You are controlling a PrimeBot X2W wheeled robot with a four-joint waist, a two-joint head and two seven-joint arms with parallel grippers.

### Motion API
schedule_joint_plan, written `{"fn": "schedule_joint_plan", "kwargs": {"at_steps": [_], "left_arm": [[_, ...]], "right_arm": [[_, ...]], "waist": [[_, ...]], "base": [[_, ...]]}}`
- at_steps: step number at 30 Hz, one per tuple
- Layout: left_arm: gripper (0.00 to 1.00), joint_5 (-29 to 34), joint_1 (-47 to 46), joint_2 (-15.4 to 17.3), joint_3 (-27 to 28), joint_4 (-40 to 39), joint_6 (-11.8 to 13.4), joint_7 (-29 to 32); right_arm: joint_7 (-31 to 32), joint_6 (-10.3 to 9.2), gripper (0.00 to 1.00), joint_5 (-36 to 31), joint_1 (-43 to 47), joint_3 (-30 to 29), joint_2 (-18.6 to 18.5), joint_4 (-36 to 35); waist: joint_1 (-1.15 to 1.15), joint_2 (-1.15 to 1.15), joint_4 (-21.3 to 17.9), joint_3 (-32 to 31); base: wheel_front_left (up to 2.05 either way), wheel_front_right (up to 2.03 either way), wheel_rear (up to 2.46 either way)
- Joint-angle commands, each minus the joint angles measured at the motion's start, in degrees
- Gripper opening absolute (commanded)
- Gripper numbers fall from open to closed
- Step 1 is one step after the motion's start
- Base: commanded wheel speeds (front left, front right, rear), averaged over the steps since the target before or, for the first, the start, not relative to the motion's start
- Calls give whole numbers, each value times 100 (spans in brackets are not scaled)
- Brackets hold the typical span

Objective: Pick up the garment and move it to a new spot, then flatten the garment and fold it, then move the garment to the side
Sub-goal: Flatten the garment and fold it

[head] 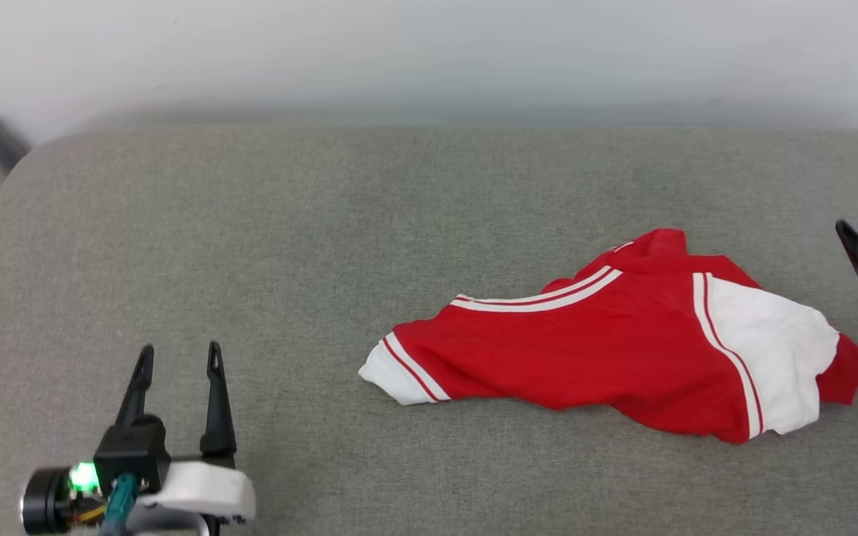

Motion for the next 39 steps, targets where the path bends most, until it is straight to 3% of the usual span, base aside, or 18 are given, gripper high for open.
{"fn": "schedule_joint_plan", "kwargs": {"at_steps": [1,5,10,13,18,25,26,33,39], "left_arm": [[100,67,-232,131,-35,54,-104,-14],[100,77,-789,443,-98,315,-407,21],[100,10,-1753,877,-281,555,-913,586],[100,-103,-2361,1030,-590,631,-1139,1180],[100,-808,-3214,1382,-1504,671,-1238,2598],[100,-2573,-4102,2377,-3461,448,-1242,4716],[100,-2573,-4102,2377,-3461,448,-1242,4716],[100,-3911,-4874,3071,-5061,154,-1243,6284],[100,-4264,-5219,3289,-5906,255,-1244,6672]], "right_arm": [[-320,-3,100,-304,221,-348,194,-147],[-692,-3,100,-991,692,-1284,721,-669],[-745,-4,100,-1886,1542,-2398,1579,-1681],[-620,-4,100,-2313,2040,-2851,2094,-2309],[-432,-4,100,-2647,2633,-3075,2699,-3044],[-402,-4,100,-2711,3002,-3082,3058,-3365],[-402,-4,100,-2711,3002,-3082,3058,-3365],[-496,-4,100,-2748,3044,-3043,3279,-3401],[-578,-4,100,-2796,2930,-2960,3402,-3348]], "waist": [[0,0,-92,-121],[0,0,-169,-214],[0,0,-241,-240],[0,0,-272,-220],[0,0,-340,-136],[0,0,-464,-1],[0,0,-464,-1],[0,0,-650,291],[0,0,-808,567]], "base": [[0,0,0],[0,0,0],[0,0,0],[0,0,0],[0,0,0],[0,0,0],[0,0,0],[0,0,0],[0,0,0]]}}
